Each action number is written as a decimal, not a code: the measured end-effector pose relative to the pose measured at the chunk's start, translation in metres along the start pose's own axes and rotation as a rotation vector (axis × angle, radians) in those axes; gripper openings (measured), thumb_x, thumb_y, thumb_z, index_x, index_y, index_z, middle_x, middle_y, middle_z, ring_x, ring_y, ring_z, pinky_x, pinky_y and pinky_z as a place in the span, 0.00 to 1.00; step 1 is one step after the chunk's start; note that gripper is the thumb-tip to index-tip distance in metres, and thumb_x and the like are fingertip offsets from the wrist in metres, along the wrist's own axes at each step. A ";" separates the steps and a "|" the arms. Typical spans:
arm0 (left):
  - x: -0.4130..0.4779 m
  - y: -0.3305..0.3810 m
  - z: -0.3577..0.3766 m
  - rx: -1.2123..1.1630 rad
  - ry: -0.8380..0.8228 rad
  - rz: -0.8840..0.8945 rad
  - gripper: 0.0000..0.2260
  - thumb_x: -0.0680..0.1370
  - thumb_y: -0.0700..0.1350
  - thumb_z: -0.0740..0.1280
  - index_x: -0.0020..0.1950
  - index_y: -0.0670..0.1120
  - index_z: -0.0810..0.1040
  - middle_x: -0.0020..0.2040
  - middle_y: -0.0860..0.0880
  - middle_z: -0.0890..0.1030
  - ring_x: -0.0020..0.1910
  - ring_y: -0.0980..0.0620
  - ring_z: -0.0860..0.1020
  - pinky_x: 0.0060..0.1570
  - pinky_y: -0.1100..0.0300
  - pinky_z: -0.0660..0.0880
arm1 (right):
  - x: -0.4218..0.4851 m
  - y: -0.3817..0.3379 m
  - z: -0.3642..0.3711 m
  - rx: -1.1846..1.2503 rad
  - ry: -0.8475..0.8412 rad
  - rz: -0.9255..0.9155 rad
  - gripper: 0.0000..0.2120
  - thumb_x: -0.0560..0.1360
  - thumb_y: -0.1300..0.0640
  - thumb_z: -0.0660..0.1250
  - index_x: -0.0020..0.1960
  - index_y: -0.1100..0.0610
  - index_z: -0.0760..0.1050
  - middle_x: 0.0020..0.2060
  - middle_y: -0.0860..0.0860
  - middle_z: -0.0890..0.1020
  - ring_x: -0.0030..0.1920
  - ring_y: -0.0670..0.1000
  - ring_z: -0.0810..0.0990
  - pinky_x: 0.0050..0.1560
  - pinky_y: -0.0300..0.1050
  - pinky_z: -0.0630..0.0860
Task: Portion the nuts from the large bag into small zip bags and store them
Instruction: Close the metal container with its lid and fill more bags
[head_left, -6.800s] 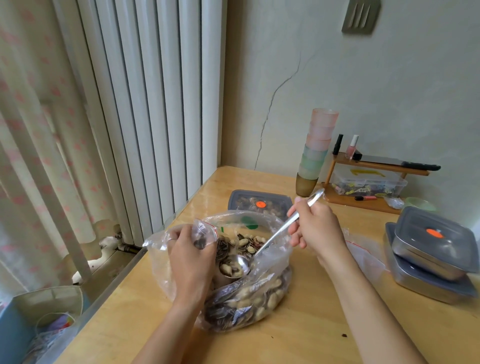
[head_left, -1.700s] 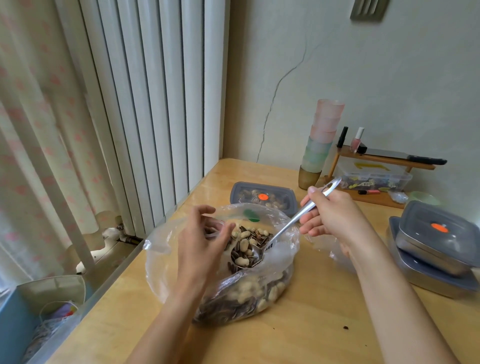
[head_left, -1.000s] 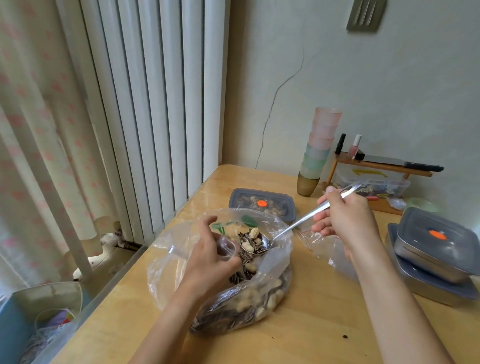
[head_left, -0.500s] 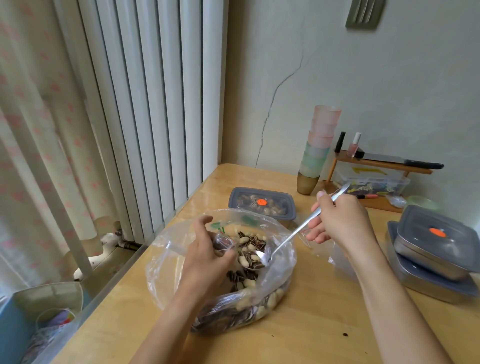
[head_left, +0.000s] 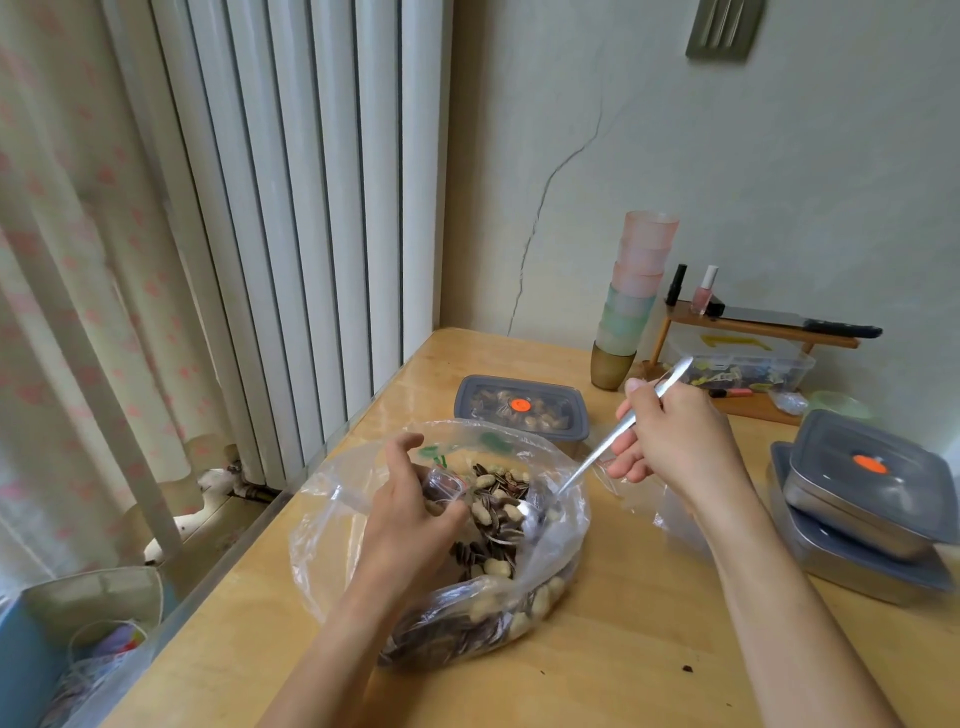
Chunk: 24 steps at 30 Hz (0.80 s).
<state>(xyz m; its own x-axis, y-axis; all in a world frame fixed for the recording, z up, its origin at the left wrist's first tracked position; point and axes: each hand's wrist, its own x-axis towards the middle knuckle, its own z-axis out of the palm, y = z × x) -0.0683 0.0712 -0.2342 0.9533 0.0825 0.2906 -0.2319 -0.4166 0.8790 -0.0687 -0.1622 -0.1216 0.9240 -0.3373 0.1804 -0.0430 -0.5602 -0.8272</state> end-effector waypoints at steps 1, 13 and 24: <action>0.000 0.001 0.000 -0.001 -0.002 0.001 0.29 0.75 0.40 0.73 0.69 0.53 0.62 0.42 0.49 0.81 0.40 0.60 0.80 0.40 0.62 0.78 | 0.000 0.000 0.000 -0.004 -0.005 -0.007 0.20 0.86 0.52 0.55 0.46 0.62 0.78 0.27 0.55 0.83 0.27 0.57 0.84 0.33 0.46 0.77; 0.001 -0.004 0.002 -0.024 -0.069 0.061 0.29 0.76 0.41 0.73 0.71 0.53 0.62 0.42 0.51 0.82 0.39 0.54 0.80 0.41 0.60 0.78 | -0.003 -0.008 -0.009 0.152 0.184 -0.131 0.19 0.87 0.50 0.56 0.45 0.60 0.77 0.28 0.55 0.83 0.26 0.55 0.83 0.28 0.43 0.75; -0.002 0.003 0.008 -0.197 -0.031 -0.013 0.31 0.74 0.44 0.78 0.69 0.54 0.62 0.41 0.50 0.81 0.33 0.58 0.80 0.34 0.64 0.76 | -0.041 -0.043 0.021 -0.003 0.194 -0.844 0.17 0.86 0.52 0.59 0.46 0.61 0.80 0.30 0.47 0.80 0.27 0.46 0.81 0.28 0.41 0.75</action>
<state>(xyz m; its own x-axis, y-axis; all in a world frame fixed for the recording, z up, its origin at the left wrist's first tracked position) -0.0693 0.0623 -0.2350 0.9612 0.0570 0.2698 -0.2503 -0.2300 0.9404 -0.0970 -0.1086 -0.1045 0.5667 0.0695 0.8210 0.6265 -0.6836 -0.3746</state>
